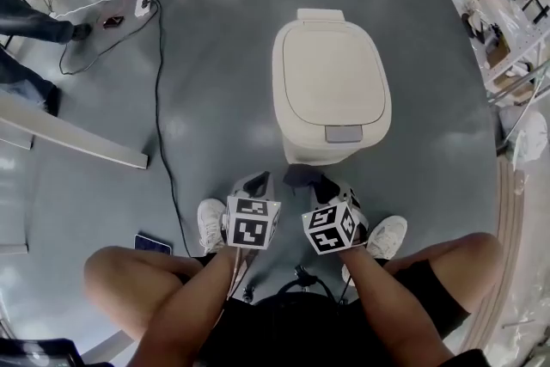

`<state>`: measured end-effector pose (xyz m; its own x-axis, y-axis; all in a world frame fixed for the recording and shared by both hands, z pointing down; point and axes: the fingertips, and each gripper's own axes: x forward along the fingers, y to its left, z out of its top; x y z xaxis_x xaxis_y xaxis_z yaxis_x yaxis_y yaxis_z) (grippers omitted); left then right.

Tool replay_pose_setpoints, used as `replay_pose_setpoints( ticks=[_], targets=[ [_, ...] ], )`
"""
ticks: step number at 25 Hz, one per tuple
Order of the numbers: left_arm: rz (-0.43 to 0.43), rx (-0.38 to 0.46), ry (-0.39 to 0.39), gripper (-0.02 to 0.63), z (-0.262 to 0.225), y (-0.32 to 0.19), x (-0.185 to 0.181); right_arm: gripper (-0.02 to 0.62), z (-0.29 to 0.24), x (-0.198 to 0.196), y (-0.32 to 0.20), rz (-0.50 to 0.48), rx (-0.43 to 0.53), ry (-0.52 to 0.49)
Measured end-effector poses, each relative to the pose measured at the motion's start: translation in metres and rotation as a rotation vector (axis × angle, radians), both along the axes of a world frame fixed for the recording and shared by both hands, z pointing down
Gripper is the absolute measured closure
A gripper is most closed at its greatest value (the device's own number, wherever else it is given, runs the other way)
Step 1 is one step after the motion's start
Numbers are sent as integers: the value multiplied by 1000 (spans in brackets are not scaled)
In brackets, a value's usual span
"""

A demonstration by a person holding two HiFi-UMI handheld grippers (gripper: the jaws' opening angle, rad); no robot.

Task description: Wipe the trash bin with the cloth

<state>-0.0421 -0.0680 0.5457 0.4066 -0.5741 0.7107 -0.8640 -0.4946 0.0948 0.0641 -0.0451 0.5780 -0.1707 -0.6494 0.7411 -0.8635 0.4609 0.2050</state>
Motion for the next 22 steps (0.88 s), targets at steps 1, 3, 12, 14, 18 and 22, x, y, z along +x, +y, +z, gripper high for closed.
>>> replay_pose_setpoints(
  ticks=[1, 3, 12, 14, 18, 22],
  targets=[
    [-11, -3, 4, 606, 1, -1, -3, 502, 3, -4, -3, -5, -4, -1],
    [-30, -7, 19, 606, 0, -3, -6, 502, 7, -13, -9, -15, -5, -1],
    [-88, -41, 70, 606, 2, -12, -13, 502, 11, -26, -30, -27, 9, 2],
    [-87, -51, 63, 606, 5, -11, -14, 502, 12, -25, -31, -23, 7, -1],
    [-70, -62, 41, 606, 12, -8, -10, 502, 13, -21, -30, -30, 8, 3],
    [-45, -61, 30, 606, 16, -11, 3, 502, 14, -4, -30, 3, 4, 2]
  ],
)
